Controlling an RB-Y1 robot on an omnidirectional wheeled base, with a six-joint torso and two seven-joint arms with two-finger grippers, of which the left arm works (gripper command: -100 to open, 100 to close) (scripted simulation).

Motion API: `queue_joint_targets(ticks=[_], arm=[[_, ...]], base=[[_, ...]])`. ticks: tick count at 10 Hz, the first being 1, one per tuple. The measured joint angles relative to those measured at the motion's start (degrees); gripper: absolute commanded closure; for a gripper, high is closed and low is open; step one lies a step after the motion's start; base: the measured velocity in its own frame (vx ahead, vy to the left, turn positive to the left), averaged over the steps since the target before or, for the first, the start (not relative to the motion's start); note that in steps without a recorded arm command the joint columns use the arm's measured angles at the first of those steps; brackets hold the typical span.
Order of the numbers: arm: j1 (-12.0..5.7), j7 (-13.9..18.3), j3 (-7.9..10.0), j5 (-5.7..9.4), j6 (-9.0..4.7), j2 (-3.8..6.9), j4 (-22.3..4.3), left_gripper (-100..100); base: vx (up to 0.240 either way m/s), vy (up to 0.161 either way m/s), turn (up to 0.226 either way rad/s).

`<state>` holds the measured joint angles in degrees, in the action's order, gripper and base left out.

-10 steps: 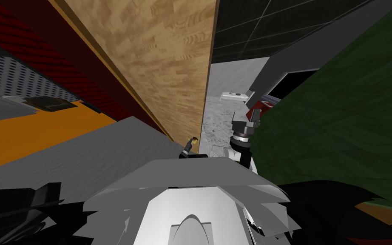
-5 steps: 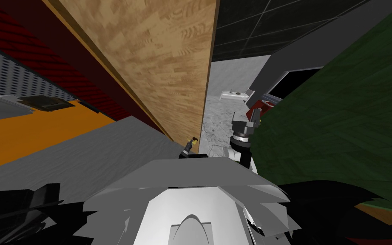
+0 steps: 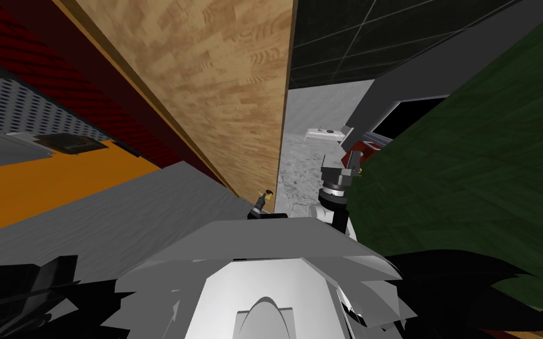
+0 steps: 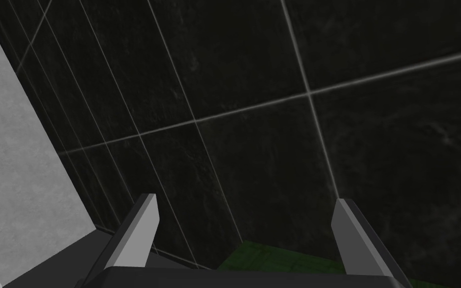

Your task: Push the door open

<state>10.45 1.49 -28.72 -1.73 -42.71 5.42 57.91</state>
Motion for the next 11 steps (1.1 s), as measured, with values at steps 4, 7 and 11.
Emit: queue_joint_targets(ticks=[4, 7, 11], arm=[[-0.96, -0.67, 2.26, 0.7, -0.04, -0.52, -0.82, 100], [-1.35, -0.97, 3.99, 1.27, 0.4, -0.56, -0.97, 100], [-2.24, -1.65, 6.51, 2.07, 0.45, -1.2, -2.0, 100]], base=[[0.121, -0.111, 0.061], [0.102, -0.108, 0.041], [0.099, -0.097, 0.046]])
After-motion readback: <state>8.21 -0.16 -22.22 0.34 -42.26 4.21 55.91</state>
